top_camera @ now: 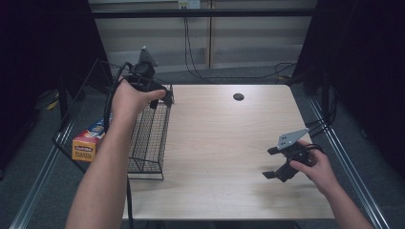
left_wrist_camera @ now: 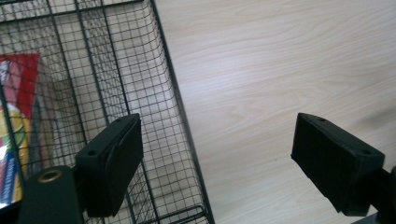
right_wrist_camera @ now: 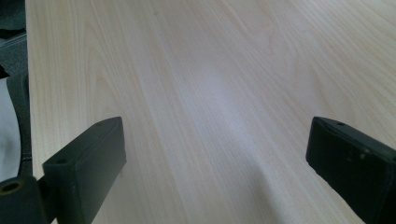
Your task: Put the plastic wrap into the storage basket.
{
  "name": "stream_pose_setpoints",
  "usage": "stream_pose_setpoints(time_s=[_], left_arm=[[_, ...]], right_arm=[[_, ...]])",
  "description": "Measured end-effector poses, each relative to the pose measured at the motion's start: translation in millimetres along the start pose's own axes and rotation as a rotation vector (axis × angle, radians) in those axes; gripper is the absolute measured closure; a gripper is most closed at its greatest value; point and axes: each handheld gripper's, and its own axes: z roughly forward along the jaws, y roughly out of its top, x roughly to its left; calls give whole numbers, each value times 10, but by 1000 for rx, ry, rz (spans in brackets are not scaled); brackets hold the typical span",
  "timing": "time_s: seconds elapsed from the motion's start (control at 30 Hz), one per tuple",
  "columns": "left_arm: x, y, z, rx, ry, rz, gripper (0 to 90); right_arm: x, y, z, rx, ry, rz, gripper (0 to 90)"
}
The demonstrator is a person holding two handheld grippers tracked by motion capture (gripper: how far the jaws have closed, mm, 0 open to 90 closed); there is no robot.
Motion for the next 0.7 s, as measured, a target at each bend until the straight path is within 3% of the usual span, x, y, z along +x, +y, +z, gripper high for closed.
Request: stream_pose_setpoints(time_s=[0.33, 0.43, 0.53, 0.57, 0.7], left_arm=[[-204, 23, 133, 11, -20, 83, 143], [-254, 20, 173, -9, -38, 87, 135], [-298, 14, 223, -4, -62, 120, 132], [-323, 6, 238, -6, -67, 110, 132], [-423, -15, 323, -11, -100, 154, 132]], right_arm=[[-3, -4, 2, 3, 1, 2, 43], [-1, -4, 3, 1, 1, 1, 43], [2, -5, 3, 3, 0, -1, 43], [6, -5, 3, 4, -1, 3, 43], [1, -8, 4, 1, -2, -1, 43]])
